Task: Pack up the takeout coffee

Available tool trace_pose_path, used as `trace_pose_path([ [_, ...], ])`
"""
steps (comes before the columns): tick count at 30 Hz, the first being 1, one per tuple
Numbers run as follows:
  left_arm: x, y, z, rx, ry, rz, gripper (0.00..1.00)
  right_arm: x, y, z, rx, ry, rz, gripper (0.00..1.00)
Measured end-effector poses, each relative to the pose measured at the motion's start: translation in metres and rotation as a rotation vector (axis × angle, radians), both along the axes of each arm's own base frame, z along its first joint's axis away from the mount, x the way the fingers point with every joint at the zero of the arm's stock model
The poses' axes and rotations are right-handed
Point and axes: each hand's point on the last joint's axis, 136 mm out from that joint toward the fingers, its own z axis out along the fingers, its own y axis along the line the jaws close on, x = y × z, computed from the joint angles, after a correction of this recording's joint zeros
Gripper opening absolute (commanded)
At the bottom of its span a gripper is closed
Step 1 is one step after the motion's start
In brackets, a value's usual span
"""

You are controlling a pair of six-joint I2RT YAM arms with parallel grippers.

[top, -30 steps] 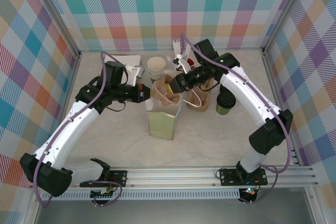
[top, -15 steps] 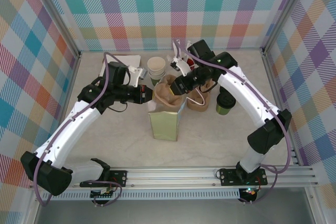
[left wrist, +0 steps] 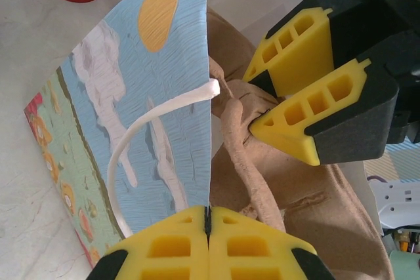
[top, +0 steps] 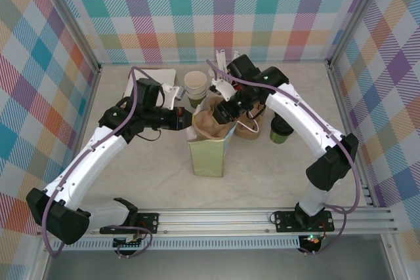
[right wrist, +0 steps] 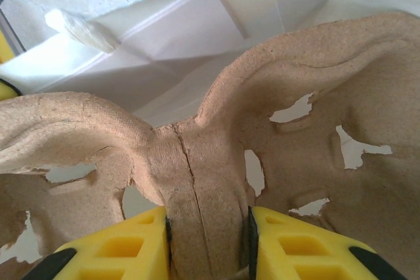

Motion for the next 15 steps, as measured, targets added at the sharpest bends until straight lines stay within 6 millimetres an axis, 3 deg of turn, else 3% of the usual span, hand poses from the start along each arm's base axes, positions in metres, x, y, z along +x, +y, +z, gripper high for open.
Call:
trace_pose_path([
  [15, 0.0037, 0.0023, -0.0012, 0.005, 0.007, 0.032, 0.00, -0.0062, -0.0050, -0.0065, -0.077, -0.024, 0.016, 0.32],
])
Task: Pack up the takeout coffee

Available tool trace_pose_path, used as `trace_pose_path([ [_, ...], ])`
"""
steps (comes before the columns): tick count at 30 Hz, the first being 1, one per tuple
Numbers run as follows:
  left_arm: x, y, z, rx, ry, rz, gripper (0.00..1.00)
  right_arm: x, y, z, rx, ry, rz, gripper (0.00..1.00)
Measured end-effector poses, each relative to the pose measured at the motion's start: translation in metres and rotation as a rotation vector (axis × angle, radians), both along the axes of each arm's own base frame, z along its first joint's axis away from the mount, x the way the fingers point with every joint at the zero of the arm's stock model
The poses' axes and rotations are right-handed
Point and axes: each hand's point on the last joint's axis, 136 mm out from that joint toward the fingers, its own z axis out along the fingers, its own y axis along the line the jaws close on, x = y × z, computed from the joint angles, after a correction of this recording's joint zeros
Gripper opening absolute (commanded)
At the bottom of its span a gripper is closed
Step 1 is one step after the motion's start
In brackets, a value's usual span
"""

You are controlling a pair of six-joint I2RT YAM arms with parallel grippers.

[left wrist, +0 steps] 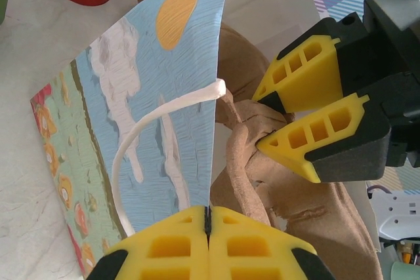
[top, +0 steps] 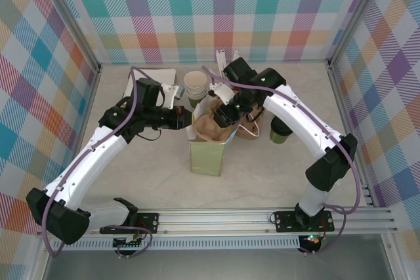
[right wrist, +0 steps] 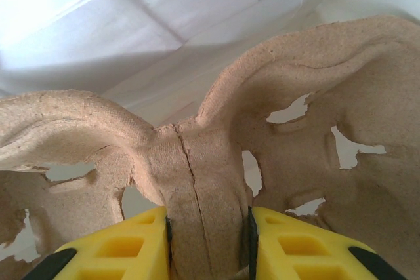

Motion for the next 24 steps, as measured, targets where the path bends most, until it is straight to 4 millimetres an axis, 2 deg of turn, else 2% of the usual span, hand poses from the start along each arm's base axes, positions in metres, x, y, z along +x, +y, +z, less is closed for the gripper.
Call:
trace_pose_path([
  [10, -0.004, -0.001, -0.005, 0.003, 0.014, -0.007, 0.00, 0.007, -0.001, 0.010, -0.001, -0.032, -0.034, 0.32],
  [17, -0.006, -0.002, -0.004, 0.001, 0.012, -0.011, 0.00, 0.009, -0.004, 0.010, -0.016, -0.041, -0.041, 0.32],
  [24, -0.007, -0.003, -0.004, 0.001, 0.014, -0.014, 0.06, 0.010, -0.005, 0.003, -0.043, -0.019, -0.043, 0.31],
])
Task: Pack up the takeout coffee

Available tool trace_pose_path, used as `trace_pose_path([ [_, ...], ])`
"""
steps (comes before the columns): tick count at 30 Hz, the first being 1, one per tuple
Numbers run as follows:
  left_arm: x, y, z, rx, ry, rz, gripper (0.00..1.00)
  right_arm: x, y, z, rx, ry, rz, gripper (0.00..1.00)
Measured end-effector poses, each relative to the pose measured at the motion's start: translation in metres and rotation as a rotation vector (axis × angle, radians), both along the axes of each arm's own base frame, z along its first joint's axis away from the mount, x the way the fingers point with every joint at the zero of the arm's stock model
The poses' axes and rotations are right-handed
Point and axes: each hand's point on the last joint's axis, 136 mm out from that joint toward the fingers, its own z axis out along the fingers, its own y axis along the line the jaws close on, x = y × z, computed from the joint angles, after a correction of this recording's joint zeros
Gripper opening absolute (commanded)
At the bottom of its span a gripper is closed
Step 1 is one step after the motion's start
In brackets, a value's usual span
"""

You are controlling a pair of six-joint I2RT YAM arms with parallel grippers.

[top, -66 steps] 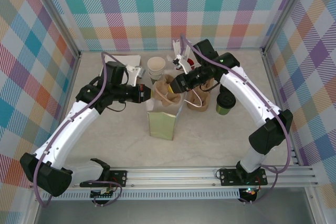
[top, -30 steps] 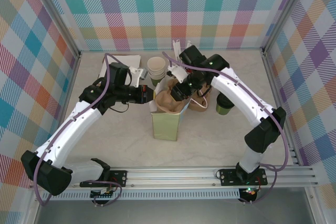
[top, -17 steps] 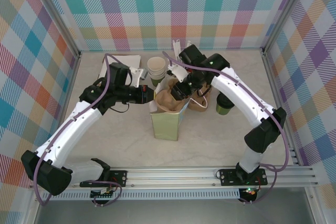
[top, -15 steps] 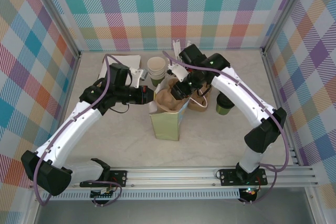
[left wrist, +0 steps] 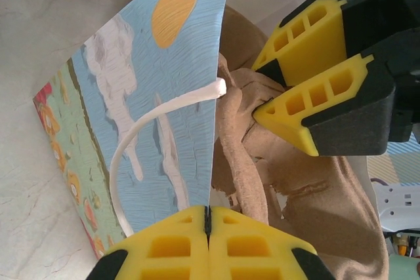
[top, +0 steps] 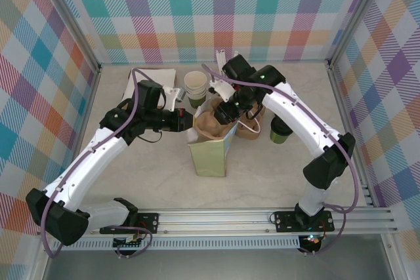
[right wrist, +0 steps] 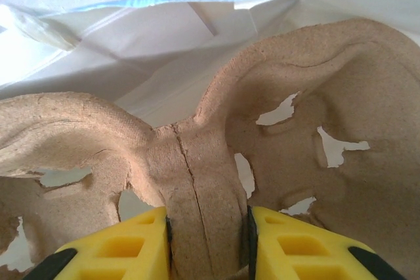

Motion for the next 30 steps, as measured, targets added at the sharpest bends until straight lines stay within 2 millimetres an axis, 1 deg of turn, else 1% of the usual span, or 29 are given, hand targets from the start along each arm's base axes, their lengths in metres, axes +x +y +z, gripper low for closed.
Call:
trace_pose_path([
  [6, 0.008, 0.002, 0.001, 0.017, 0.006, 0.037, 0.06, -0.004, -0.002, -0.003, -0.027, 0.002, 0.025, 0.31],
  [9, 0.013, 0.000, 0.001, 0.026, 0.012, 0.046, 0.05, -0.007, -0.004, -0.005, -0.048, 0.000, 0.034, 0.31],
  [12, 0.019, -0.003, 0.002, 0.029, 0.018, 0.045, 0.06, -0.009, -0.007, -0.008, -0.072, 0.001, 0.043, 0.31],
  [13, 0.021, -0.004, 0.002, 0.030, 0.019, 0.045, 0.08, -0.010, -0.007, -0.008, -0.077, 0.002, 0.046, 0.31],
  [14, 0.023, -0.005, 0.003, 0.030, 0.019, 0.045, 0.12, -0.011, -0.007, -0.009, -0.079, 0.005, 0.048, 0.31],
  [18, 0.028, -0.007, 0.004, 0.046, 0.023, 0.042, 0.33, -0.012, -0.007, -0.010, -0.083, 0.013, 0.042, 0.32],
  [19, 0.028, -0.006, 0.004, 0.050, 0.026, 0.044, 0.36, -0.012, -0.008, -0.009, -0.083, 0.016, 0.034, 0.31],
  [24, 0.027, -0.001, 0.020, 0.061, 0.018, 0.063, 0.54, -0.011, -0.009, -0.006, -0.079, 0.023, -0.017, 0.31],
  [28, 0.022, 0.004, 0.029, 0.054, 0.031, 0.094, 0.58, -0.009, -0.010, -0.004, -0.079, 0.030, -0.056, 0.32],
  [30, 0.015, 0.010, 0.033, 0.055, 0.038, 0.113, 0.58, -0.008, -0.010, -0.004, -0.079, 0.035, -0.069, 0.32],
])
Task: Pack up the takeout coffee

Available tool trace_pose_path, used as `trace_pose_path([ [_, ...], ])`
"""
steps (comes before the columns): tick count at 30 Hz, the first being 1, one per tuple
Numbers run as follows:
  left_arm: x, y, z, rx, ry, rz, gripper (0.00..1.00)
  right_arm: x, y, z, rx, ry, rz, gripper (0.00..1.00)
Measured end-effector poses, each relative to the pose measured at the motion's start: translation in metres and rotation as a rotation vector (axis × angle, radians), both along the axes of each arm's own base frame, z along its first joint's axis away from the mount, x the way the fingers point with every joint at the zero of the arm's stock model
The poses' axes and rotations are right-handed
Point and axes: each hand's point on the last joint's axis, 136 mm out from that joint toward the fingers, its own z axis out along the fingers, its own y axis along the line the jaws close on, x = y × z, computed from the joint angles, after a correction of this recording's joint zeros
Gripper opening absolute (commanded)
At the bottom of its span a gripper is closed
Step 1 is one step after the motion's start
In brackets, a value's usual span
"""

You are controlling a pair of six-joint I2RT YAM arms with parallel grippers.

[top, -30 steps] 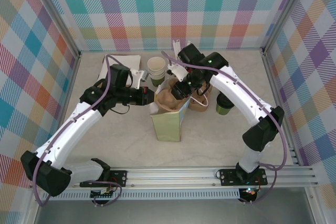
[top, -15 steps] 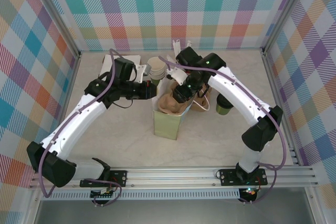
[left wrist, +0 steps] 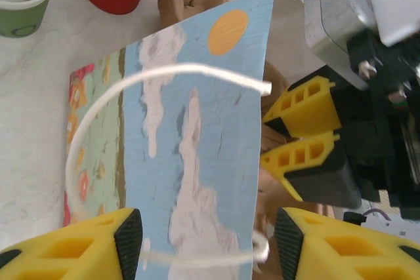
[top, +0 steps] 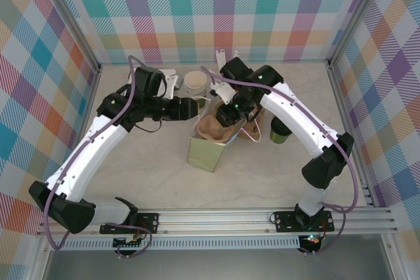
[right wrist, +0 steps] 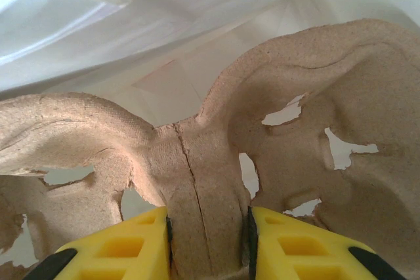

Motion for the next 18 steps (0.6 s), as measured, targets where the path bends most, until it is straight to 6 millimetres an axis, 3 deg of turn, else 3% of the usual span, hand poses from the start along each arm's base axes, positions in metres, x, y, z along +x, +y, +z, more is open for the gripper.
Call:
trace_pose_path([
  [9, -0.045, 0.026, 0.026, -0.049, -0.002, 0.048, 0.60, 0.003, 0.004, -0.003, 0.001, 0.022, -0.027, 0.31],
  [13, -0.053, 0.021, 0.012, -0.069, 0.052, 0.046, 0.61, 0.005, 0.005, -0.003, 0.000, 0.025, -0.031, 0.31],
  [18, -0.044, 0.011, -0.006, -0.061, 0.107, 0.047, 0.58, 0.004, 0.005, -0.004, -0.006, 0.031, -0.031, 0.31],
])
